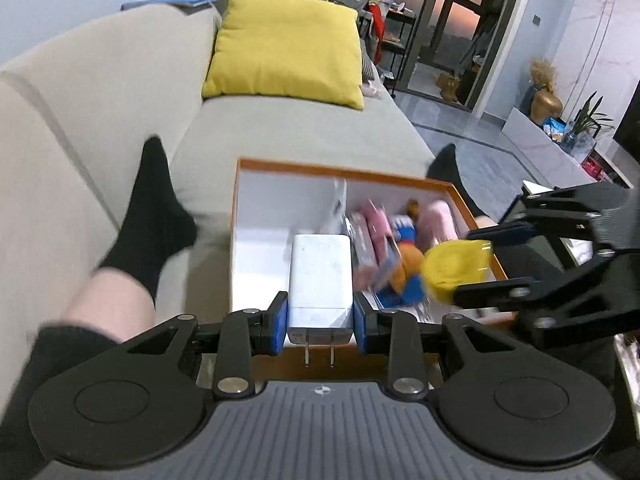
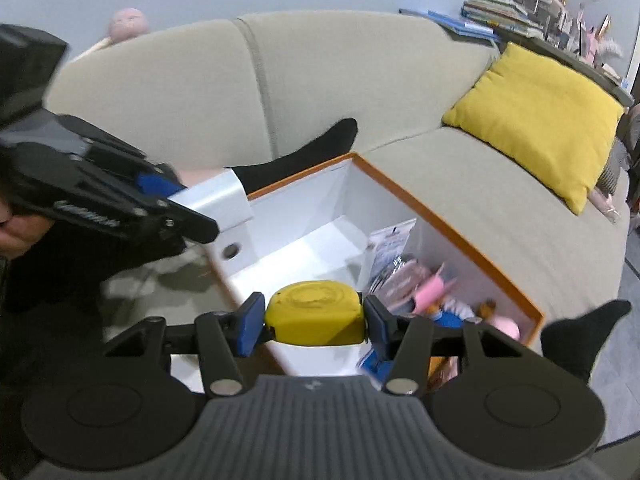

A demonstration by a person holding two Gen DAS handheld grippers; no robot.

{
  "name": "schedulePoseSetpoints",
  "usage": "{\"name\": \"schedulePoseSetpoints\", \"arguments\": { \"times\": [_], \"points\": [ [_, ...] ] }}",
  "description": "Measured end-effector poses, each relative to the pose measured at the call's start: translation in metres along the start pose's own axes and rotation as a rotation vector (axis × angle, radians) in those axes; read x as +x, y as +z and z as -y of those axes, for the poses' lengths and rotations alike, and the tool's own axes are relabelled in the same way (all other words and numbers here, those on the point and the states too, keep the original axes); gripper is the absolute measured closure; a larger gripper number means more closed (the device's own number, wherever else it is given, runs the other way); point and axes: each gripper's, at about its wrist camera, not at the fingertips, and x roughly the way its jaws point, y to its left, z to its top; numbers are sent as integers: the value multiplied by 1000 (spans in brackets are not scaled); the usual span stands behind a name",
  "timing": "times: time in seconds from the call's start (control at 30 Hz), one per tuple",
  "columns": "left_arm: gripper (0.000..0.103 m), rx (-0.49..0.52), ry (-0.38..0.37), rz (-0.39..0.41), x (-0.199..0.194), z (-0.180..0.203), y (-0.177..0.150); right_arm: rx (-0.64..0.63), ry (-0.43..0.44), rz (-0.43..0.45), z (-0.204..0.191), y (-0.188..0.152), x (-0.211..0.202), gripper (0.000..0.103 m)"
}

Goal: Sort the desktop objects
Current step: 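Carry the tape measure with the right gripper into the orange box and release it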

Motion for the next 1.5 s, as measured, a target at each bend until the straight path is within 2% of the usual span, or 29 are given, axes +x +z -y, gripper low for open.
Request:
{"name": "schedulePoseSetpoints", "arguments": {
  "times": [0.13, 0.3, 0.57, 0.7, 0.97, 1.2, 1.27, 1.33, 1.4, 1.5],
  "points": [
    [66, 8, -9, -17, 20, -8, 16, 28, 33, -85, 13, 11, 51, 47],
    [66, 25, -4, -31, 37, -17, 23, 8, 71, -141, 13, 21, 98, 47],
    [66, 20, -5, -29, 48, -33, 27, -24, 134, -235, 11, 24, 145, 47],
    [66, 17, -18, -29, 51, -36, 27, -64, 137, -288, 11, 20, 157, 47],
    [66, 13, -36, -36, 55, -37, 26, -276, 85, -298, 1, 10, 160, 47],
    [66, 10, -27, -39, 55, -38, 24, -426, -12, -223, -7, -1, 144, 48],
    [66, 11, -28, -41, 55, -38, 24, -437, -12, -210, -6, -2, 137, 51],
    [66, 14, -30, -40, 55, -38, 24, -415, 30, -209, -3, -1, 133, 79],
    [66, 18, -33, -41, 56, -38, 24, -354, 106, -220, 3, 1, 132, 83],
    [66, 28, -41, -47, 59, -36, 25, -252, 198, -246, 12, 5, 137, 84]
  ]
}}
